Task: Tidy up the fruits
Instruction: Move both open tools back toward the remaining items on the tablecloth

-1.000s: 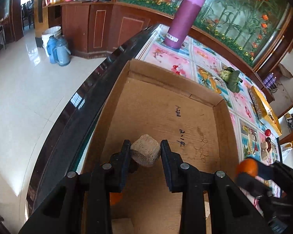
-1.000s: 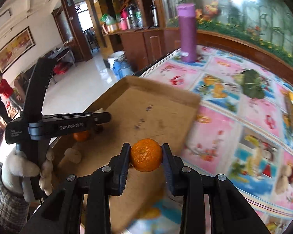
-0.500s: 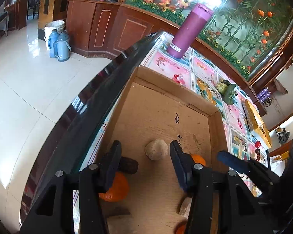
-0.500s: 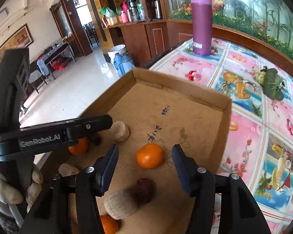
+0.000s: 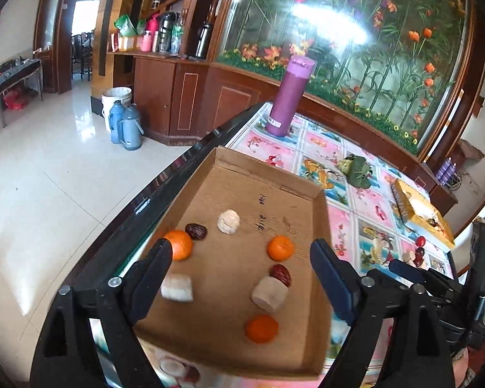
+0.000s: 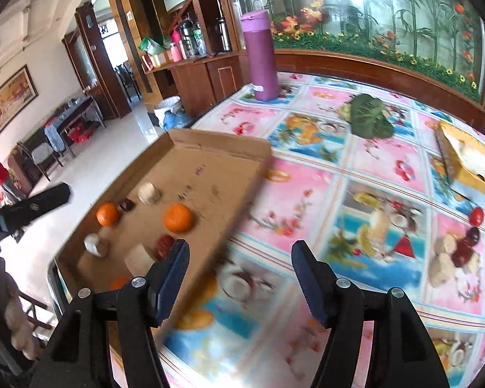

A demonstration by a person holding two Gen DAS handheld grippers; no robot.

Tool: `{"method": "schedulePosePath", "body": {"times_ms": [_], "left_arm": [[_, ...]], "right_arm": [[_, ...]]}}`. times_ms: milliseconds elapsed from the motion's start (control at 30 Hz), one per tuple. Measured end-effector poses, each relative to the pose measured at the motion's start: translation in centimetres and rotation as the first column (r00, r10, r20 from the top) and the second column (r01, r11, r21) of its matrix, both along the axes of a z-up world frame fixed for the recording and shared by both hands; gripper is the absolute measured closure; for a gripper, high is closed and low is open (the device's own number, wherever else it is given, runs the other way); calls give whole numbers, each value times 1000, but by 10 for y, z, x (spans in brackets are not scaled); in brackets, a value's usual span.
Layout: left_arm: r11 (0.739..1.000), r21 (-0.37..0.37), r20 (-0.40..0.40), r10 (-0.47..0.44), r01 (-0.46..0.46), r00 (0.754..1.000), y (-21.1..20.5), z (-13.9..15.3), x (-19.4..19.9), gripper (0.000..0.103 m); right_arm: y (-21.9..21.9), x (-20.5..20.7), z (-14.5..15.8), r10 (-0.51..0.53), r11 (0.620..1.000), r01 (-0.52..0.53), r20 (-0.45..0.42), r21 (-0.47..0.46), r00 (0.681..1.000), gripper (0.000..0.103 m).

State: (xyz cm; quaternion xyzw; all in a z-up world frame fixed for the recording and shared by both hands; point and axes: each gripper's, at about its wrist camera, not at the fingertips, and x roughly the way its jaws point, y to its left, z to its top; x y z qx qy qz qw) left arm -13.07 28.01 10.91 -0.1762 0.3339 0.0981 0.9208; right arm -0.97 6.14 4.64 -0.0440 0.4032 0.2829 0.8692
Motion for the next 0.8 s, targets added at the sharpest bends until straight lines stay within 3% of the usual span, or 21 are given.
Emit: {"method": "schedulePosePath", "body": {"times_ms": [167, 200, 300, 367, 433, 500, 567, 633, 700, 800], "left_arm": [[997, 72, 6, -3, 3, 1000, -34, 0, -17, 16], [995, 95, 6, -16, 15, 1000, -44, 1, -19, 16], [991, 136, 8, -9, 8, 1000, -64, 0, -22, 16], [991, 132, 18, -16, 14, 1000, -74, 1, -27, 16], [989, 148, 20, -19, 15, 1000, -81, 4, -29, 16], [987, 160, 27, -23, 18, 999, -86, 7, -30, 16], [986, 165, 46, -42, 34, 998, -90, 11, -29, 16], [984, 173, 68, -59, 46, 996, -95, 14, -27, 16], [985, 156, 91, -85, 70, 992, -102, 15, -22, 16], [983, 120, 98, -147, 135, 984, -120, 6, -8, 16]], "right_arm": [[-28, -20, 10, 68, 971, -52, 60, -232, 996, 29], [-32, -23, 12, 93, 954, -73, 56, -291, 994, 25], [-40, -34, 10, 152, 880, -134, 2, -456, 988, 24], [-45, -45, 10, 182, 857, -169, -21, -487, 983, 24], [-56, -52, 11, 179, 887, -172, -23, -428, 984, 24], [-76, -56, 9, 135, 949, -139, -32, -283, 990, 24], [-97, -63, 3, 93, 986, -92, -2, -138, 996, 24], [-126, -73, -1, 3, 999, 0, 52, -47, 999, 24], [-160, -80, -2, -81, 995, 79, 36, 54, 996, 24], [-214, -87, 1, -210, 976, 208, 39, 57, 977, 24]]}}
